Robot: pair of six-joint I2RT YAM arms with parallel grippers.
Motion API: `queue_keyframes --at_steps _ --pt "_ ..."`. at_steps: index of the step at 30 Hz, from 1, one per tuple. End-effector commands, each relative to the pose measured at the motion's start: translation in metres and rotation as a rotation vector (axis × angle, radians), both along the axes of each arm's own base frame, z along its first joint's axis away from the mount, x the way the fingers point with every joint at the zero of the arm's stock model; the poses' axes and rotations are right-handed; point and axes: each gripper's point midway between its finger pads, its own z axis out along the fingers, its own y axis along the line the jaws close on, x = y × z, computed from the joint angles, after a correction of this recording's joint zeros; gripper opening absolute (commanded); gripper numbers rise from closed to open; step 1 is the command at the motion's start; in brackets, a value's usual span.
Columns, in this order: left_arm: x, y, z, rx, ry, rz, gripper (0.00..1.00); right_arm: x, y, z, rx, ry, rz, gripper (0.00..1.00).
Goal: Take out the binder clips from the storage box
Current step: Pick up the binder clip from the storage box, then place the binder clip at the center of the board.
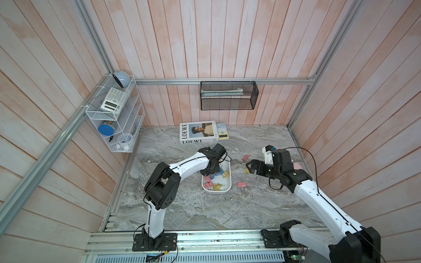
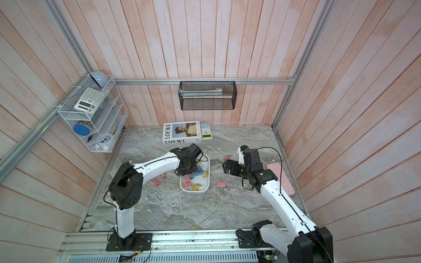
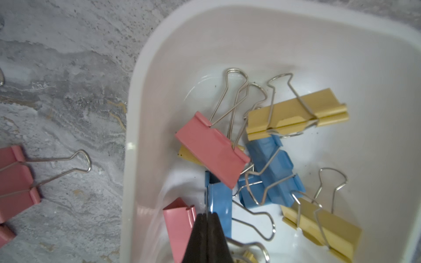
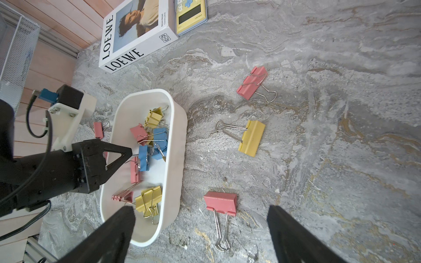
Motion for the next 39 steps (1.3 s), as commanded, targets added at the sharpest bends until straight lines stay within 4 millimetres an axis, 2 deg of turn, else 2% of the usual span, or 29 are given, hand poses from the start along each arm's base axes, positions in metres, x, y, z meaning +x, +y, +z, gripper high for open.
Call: queue_keyframes --at_steps 1,8,13,17,21,26,30,35,39 --pt "0.001 0.002 0.013 0.003 -0.031 0.009 0.00 0.002 0.002 0.003 0.001 -0.021 0.007 0.98" --pt "0.009 0.010 0.061 -0.020 -0.161 0.008 0.00 0.006 0.013 0.010 0.009 -0.033 0.035 0.98" --pt "0.013 0.022 0.097 -0.042 -0.281 0.030 0.00 0.010 0.026 0.018 0.007 -0.054 0.068 0.98" --pt "0.009 0.045 0.121 -0.057 -0.362 0.085 0.00 0.013 0.041 0.021 0.003 -0.058 0.109 0.98" --pt "-0.004 0.085 0.129 -0.066 -0.401 0.182 0.00 0.016 0.062 0.022 -0.005 -0.060 0.162 0.98" --pt "-0.039 0.138 0.117 -0.028 -0.386 0.296 0.00 0.018 0.092 0.018 -0.019 -0.048 0.239 0.98" --pt "-0.072 0.170 0.096 0.013 -0.337 0.348 0.00 0.016 0.119 0.010 -0.034 -0.025 0.311 0.98" --pt "-0.106 0.192 0.063 0.037 -0.267 0.392 0.00 0.006 0.151 -0.005 -0.058 0.031 0.409 0.98" --pt "-0.123 0.198 0.035 0.067 -0.194 0.396 0.00 -0.006 0.175 -0.021 -0.051 0.088 0.495 0.98"
